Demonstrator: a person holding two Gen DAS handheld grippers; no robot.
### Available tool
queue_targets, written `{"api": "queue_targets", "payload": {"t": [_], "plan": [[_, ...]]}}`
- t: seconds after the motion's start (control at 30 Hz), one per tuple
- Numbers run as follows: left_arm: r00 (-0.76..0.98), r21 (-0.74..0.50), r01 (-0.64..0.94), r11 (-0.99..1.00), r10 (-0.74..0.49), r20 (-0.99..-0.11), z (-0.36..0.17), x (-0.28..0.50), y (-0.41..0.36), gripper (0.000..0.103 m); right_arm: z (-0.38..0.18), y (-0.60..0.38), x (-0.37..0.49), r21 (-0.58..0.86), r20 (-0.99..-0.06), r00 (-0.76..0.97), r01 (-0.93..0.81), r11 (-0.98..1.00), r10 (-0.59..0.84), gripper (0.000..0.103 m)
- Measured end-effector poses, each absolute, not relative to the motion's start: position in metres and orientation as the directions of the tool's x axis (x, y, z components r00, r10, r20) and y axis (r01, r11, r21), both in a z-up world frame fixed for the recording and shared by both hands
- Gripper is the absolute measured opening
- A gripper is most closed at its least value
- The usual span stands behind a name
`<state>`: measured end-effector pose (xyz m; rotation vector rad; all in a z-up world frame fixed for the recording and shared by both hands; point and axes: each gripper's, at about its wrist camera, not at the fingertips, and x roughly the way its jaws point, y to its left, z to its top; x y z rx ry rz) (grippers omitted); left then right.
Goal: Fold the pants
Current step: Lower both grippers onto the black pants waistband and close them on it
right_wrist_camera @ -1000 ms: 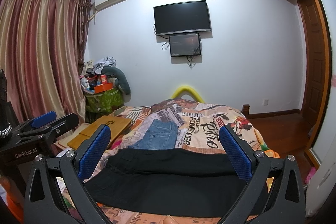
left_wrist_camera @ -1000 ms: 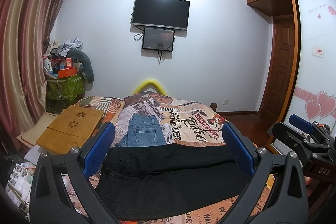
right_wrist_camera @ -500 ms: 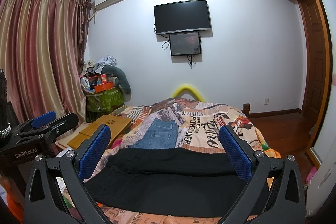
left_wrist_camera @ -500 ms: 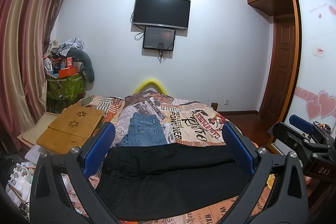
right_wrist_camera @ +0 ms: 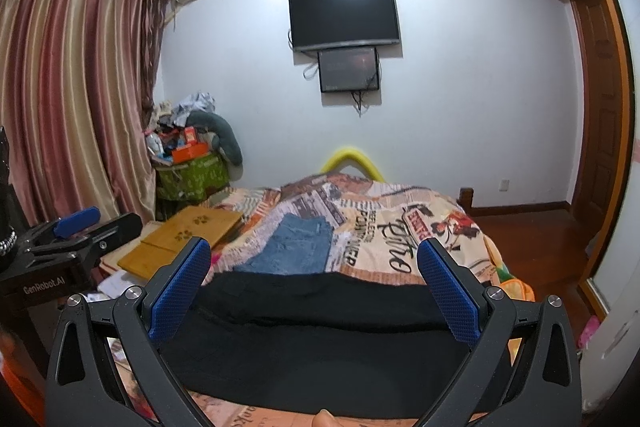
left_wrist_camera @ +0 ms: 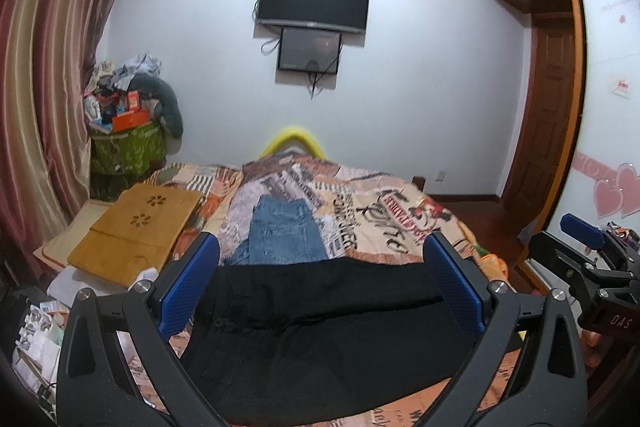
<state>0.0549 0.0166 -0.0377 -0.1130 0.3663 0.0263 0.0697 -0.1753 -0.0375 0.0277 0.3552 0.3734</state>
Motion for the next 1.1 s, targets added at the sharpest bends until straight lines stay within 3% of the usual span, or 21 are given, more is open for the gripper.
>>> {"api": "queue_targets", "payload": {"t": [0.43,0.67,0.93,1.1], "plan": [[0.821,-0.048,-0.154,0.987,0.101,-0.562,-0.123,0.165,0.062,0.103,-0.107,-0.183,0.160,0.121,-0.554,0.760,-0.330,0.936,0.340,0.103],[0.759,0.031,-0.213,0.977,0.186,-0.624,-0.169,0.219,0.094,0.103,-0.145,-0.187,0.220,0.079,-0.636,0.709,-0.332,0.940,0.303,0.103],[0.675,0.097,-0.253,0.963,0.247,-0.695,-0.202,0.279,0.138,0.103,-0.172,-0.195,0.277,0.061,-0.646,0.694,-0.366,0.928,0.317,0.103],[0.625,0.084,-0.222,0.971,0.208,-0.752,-0.226,0.312,0.160,0.103,-0.184,-0.192,0.313,0.053,-0.659,0.673,-0.405,0.913,0.337,0.103]]}}
